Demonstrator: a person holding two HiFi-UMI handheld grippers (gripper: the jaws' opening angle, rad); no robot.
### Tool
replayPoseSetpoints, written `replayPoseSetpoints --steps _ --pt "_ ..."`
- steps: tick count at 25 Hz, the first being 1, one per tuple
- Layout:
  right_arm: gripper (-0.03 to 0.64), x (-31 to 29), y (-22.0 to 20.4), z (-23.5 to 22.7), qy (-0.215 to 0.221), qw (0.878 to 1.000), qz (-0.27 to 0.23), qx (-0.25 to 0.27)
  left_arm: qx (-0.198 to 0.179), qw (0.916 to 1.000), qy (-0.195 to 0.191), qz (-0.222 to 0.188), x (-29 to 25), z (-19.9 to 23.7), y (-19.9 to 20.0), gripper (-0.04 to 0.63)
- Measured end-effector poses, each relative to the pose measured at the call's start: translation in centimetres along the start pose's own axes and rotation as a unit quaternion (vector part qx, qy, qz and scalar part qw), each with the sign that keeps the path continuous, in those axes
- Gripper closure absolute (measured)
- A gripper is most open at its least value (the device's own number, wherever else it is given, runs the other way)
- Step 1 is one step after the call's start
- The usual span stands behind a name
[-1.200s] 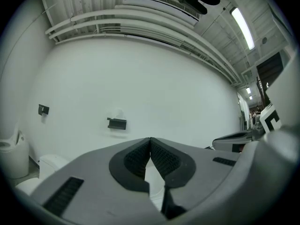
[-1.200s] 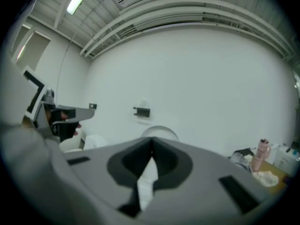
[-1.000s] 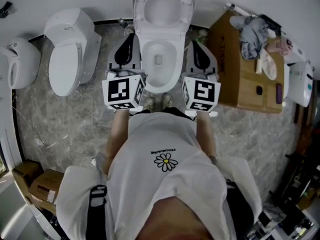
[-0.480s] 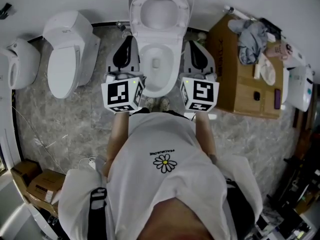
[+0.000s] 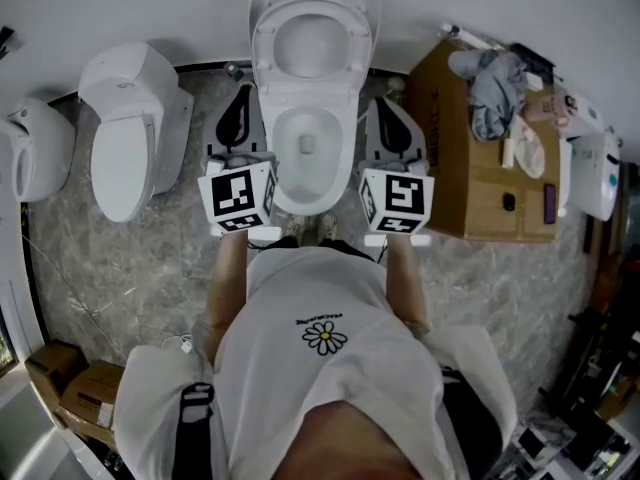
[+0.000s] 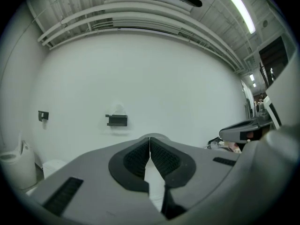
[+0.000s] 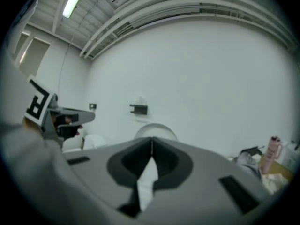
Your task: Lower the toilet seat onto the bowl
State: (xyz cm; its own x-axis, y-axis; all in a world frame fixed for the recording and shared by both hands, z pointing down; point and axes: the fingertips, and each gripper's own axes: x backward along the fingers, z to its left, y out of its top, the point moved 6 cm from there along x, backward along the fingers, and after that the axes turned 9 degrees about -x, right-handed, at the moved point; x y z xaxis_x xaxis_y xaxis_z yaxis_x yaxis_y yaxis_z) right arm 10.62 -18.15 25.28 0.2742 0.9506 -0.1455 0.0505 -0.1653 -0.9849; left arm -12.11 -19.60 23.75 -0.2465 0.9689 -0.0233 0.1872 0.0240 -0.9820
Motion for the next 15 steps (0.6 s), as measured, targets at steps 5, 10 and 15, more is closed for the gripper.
replayPoseSetpoints --steps 5,10,15 --pt "0.586 -2.3 0.7 -1.4 0.001 1.0 0.001 -0.018 -0.001 0.9999 -0.011 0.002 -3.5 0.8 -0.2 0.572" --pt "0.584 -5.9 2.8 -2.9 -0.017 0.999 -0.027 0.001 -0.018 0.9994 -0.019 -0.021 -8.0 1.7 1.0 0.571" --pt "0.583 -9.9 4.0 -4.2 -0.014 0.999 -0.039 0.025 -0.041 0.9987 -0.016 -0.025 -12.3 2.7 1.2 0.569"
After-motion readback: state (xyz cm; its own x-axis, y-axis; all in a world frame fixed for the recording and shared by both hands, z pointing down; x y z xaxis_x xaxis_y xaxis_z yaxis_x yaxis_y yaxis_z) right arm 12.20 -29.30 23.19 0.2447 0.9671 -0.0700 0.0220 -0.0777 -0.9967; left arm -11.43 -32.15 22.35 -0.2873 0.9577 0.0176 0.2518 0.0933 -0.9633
